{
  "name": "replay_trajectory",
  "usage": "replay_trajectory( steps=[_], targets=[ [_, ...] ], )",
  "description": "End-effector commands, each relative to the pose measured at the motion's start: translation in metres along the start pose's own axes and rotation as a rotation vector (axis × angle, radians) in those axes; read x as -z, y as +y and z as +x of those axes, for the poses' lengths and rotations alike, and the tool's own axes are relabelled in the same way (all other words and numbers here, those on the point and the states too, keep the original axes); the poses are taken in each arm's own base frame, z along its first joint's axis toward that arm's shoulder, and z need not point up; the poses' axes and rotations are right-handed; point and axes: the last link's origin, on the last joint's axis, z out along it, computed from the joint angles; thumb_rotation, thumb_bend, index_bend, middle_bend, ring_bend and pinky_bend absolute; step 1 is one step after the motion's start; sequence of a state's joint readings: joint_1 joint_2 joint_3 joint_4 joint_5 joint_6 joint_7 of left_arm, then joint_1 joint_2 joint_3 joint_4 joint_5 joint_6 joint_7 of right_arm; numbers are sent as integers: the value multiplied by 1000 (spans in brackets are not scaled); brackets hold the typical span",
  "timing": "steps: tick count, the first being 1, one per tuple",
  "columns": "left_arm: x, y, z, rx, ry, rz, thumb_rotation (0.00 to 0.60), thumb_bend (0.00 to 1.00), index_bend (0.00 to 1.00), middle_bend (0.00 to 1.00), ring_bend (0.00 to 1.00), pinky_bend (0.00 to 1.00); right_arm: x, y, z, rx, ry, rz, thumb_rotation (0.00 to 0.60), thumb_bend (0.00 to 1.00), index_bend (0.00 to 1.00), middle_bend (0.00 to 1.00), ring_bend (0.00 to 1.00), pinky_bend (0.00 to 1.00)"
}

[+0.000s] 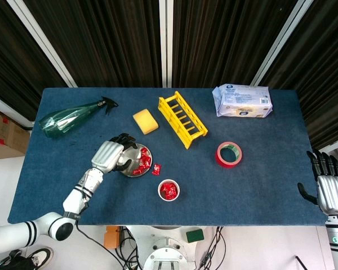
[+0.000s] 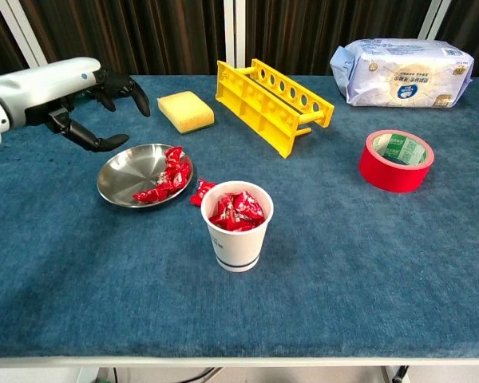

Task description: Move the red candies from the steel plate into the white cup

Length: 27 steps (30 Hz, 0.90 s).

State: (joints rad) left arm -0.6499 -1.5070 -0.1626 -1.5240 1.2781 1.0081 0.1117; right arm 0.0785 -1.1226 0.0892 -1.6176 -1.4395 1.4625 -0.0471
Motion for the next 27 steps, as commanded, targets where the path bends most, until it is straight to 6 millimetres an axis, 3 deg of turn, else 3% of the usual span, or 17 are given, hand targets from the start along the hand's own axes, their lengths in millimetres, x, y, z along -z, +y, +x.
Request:
replay_trajectory(
  steps=[1,17,27],
  targets=[
    [-15,-1,-17,-23,-48,-54,600,352,331,204,101,244,0,1,0,-2,2,0,600,302,0,0,0,0],
    [-39,10,-32,-81,-72,-106,600,352,331,201,96,243,0,1,1,-5,-2,0,600,301,0,0,0,0],
    [-31,29,-39,-99,-120,-176,600,328,331,201,96,242,-2,2,0,-5,-10,-3,600,301,0,0,0,0]
  ],
)
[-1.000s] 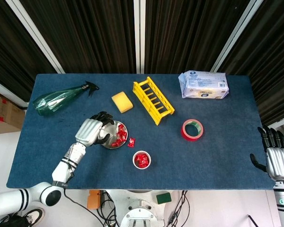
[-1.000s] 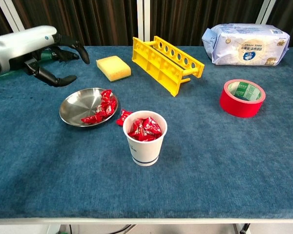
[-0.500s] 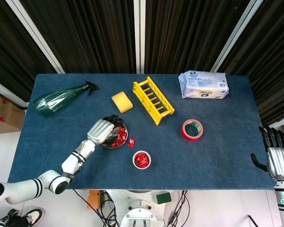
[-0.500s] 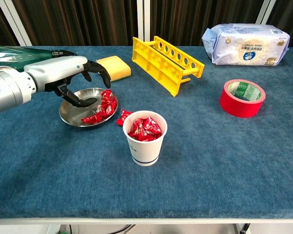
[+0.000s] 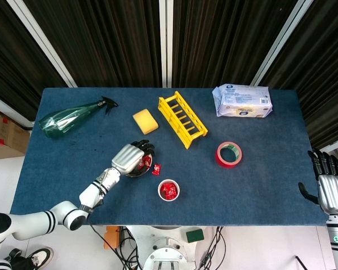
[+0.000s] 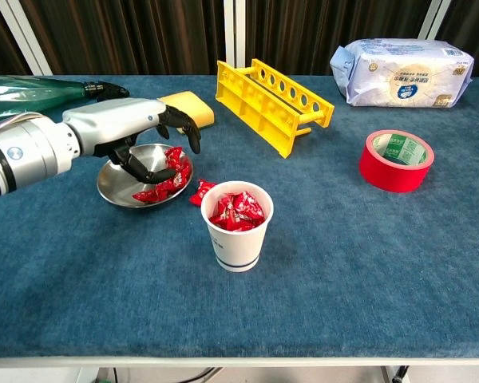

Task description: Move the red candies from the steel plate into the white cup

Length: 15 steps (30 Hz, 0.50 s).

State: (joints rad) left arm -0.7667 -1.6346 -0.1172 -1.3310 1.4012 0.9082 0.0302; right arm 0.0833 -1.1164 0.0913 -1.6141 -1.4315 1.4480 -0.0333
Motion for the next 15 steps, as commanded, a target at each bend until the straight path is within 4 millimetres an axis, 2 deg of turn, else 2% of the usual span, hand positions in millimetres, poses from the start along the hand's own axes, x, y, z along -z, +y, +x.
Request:
replay_trajectory(
  steps=[1,7,15],
  targets=[
    [1,8,-2,-2,-18,-23,600,321,331,201,96,242,0,0,0,-1,0,0,600,301,0,0,0,0],
    [-3,21,-4,-24,-47,-45,600,281,331,196,96,239,1,0,1,-2,4,2,600,302,0,0,0,0],
    [-8,22,-6,-46,-72,-23,600,253,316,176,80,231,2,1,2,-4,7,1,600,301,0,0,0,0]
  ],
)
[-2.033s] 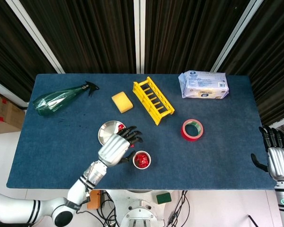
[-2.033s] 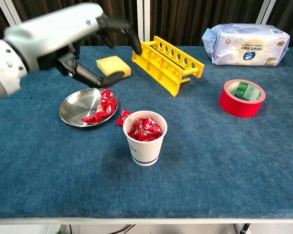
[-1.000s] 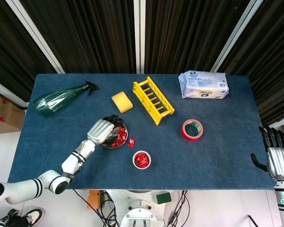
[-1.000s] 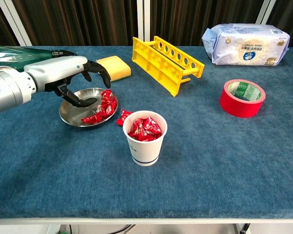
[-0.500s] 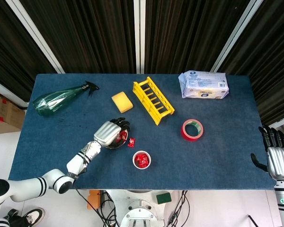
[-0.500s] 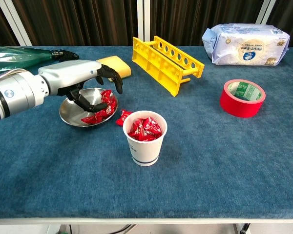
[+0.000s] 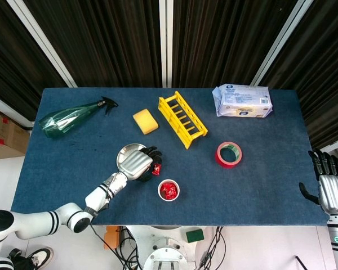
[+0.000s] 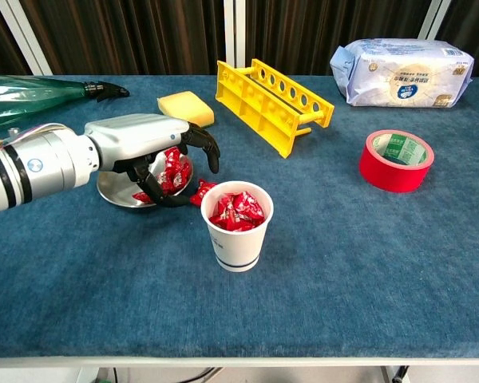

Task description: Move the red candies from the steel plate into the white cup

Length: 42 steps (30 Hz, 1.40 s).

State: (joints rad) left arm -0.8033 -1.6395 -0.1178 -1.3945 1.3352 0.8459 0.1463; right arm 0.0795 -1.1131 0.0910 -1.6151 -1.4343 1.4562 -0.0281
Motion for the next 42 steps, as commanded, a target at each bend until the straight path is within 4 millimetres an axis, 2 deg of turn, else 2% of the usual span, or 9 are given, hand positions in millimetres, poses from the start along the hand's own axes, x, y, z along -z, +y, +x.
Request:
replay_trajectory(
  steps=[1,8,25,42],
  targets=[
    [-2,0,0,-5,-8,10,600,253,315,173,80,231,1,0,1,-1,2,4,600,301,0,0,0,0],
    [-4,-2,-3,-4,-28,15,600,253,307,163,74,228,6,0,7,-19,37,11,600,303,0,0,0,0],
    [-9,-5,-9,-27,-47,31,600,255,307,157,72,226,9,1,9,-24,45,19,600,302,0,0,0,0],
    [-10,-4,-10,-6,-47,31,600,263,361,157,71,227,7,1,8,-24,40,13,600,303,0,0,0,0]
  ],
)
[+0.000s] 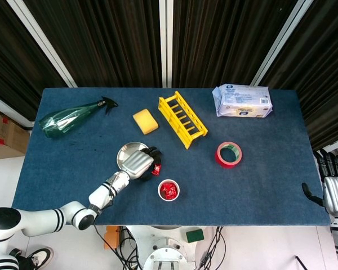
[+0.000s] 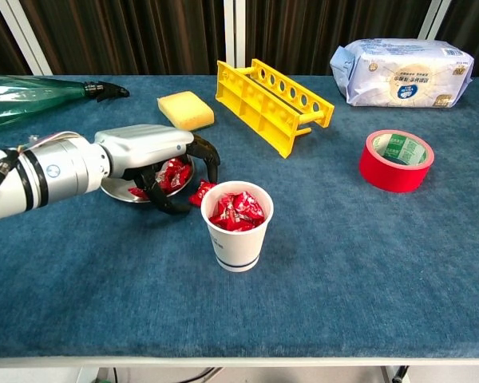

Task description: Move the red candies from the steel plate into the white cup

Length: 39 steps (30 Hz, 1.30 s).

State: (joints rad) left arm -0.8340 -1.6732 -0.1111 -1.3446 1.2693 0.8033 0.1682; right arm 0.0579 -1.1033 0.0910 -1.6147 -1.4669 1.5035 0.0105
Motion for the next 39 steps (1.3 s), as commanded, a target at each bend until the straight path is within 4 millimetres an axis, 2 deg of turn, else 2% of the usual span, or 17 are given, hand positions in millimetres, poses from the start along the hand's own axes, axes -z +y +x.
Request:
replay_trajectory(
  steps=[1,19,25,31,39],
  targets=[
    [0,0,0,1,2,2,600,263,365,157,72,227,0,0,0,1,0,0,600,302,0,0,0,0],
    [2,-1,-1,16,11,5,600,268,501,160,72,226,-1,0,-1,0,-2,-1,600,304,0,0,0,0],
    [7,-3,8,69,27,11,600,272,512,162,72,226,-1,0,-1,2,-4,0,600,306,0,0,0,0],
    [21,-7,26,101,67,13,600,272,516,163,72,227,-2,-1,-3,6,-13,2,600,306,0,0,0,0],
    [57,-15,52,177,92,40,600,279,516,163,72,226,-4,1,-2,-1,-11,-14,600,306,0,0,0,0]
  ],
)
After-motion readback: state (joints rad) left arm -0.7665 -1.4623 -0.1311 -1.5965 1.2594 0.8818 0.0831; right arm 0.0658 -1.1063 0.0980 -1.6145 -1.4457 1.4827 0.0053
